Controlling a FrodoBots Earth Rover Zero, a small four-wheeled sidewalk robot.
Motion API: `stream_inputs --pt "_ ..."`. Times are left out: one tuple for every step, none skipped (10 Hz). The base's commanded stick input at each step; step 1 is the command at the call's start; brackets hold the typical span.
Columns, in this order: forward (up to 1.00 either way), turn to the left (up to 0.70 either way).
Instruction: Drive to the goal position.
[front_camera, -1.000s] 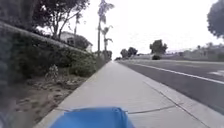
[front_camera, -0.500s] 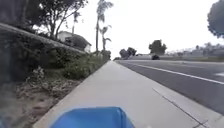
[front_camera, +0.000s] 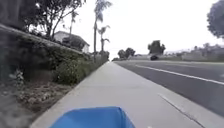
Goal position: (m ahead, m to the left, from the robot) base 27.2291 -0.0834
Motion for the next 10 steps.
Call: stream_inputs --pt "1.0 0.02" --pt "1.0 0.0" --pt "1.0 0.0" --pt "1.0 0.0" --pt "1.0 0.0" --pt "1.0 0.0" --pt "1.0 0.0" --pt "1.0 0.0" --pt "1.0 0.0" --pt "1.0 0.0"
